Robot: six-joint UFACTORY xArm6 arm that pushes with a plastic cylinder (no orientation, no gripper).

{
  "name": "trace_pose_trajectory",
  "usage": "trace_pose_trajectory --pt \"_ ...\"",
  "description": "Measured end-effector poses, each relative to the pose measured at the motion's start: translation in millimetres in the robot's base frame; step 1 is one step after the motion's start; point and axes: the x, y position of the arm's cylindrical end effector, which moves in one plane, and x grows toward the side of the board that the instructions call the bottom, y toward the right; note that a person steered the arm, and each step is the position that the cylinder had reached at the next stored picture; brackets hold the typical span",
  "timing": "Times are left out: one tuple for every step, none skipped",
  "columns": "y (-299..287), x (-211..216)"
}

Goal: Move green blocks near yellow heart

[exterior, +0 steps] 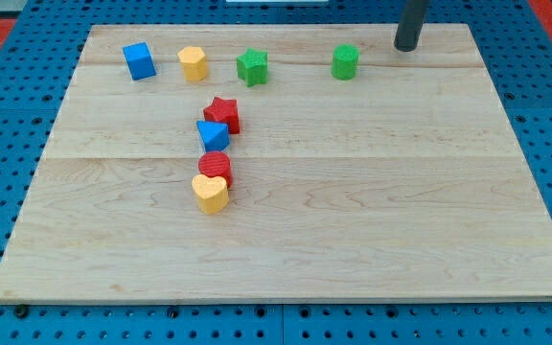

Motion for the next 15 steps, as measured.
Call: trace_pose_trajectory --pt "0 0" --pt "0 0" --pt "0 0" --pt "-1 2" --pt "-8 2" --pt "-38 0" --pt "-37 0" --pt "-46 0" --pt "-46 0" --pt "-53 1" --pt "-67 12" --pt "-63 77" --pt "-69 146" --pt "-94 177" --pt "-100 148"
